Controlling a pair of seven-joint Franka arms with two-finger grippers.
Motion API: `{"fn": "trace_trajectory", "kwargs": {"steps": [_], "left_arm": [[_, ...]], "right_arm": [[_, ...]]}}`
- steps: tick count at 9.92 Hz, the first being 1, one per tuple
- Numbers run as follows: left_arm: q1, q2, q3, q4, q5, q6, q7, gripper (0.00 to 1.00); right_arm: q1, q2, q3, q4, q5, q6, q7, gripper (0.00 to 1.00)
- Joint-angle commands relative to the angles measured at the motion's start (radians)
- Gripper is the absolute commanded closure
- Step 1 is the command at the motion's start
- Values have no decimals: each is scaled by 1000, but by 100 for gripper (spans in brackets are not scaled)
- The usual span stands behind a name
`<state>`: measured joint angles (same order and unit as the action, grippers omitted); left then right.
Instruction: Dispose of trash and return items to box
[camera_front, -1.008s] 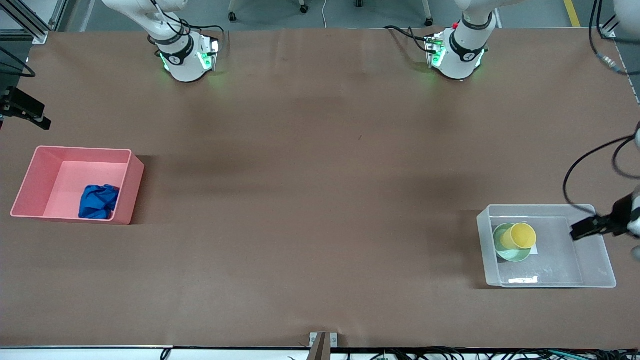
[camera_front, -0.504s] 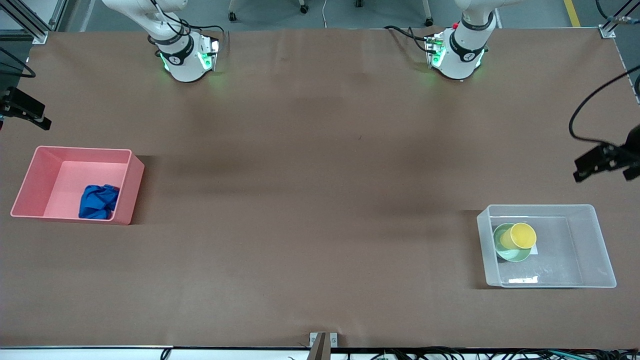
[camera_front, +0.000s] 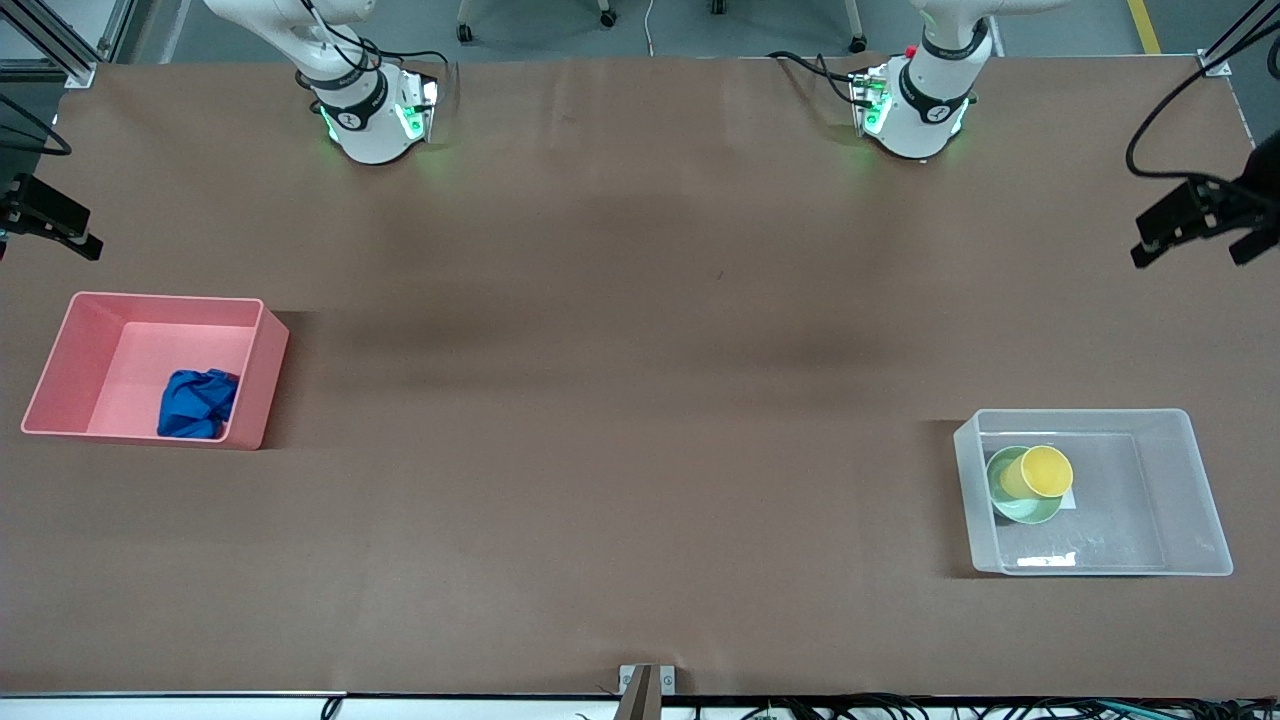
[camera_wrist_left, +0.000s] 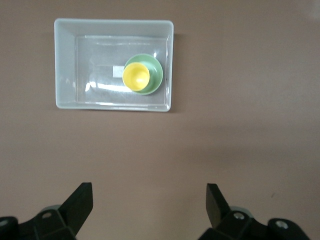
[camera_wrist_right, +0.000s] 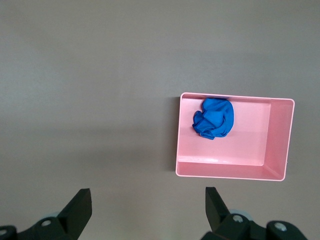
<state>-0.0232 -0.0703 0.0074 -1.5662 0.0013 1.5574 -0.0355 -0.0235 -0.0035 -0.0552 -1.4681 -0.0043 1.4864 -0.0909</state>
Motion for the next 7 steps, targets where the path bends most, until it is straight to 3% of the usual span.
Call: {"fn": "trace_trajectory", "kwargs": {"steps": [1,5,7], "left_arm": [[-20,-28,16,-61,-18,-7,-4,0],[-12,-31,19,-58,-17,-59,9,0],[-23,-2,17,-5,0,-66,6,0]], "right_arm": [[2,-12,0,-12,-5,2,11,0],[2,-12,0,-14,-5,-1,10,0],[2,-12,0,-14,-5,2,10,0]]}}
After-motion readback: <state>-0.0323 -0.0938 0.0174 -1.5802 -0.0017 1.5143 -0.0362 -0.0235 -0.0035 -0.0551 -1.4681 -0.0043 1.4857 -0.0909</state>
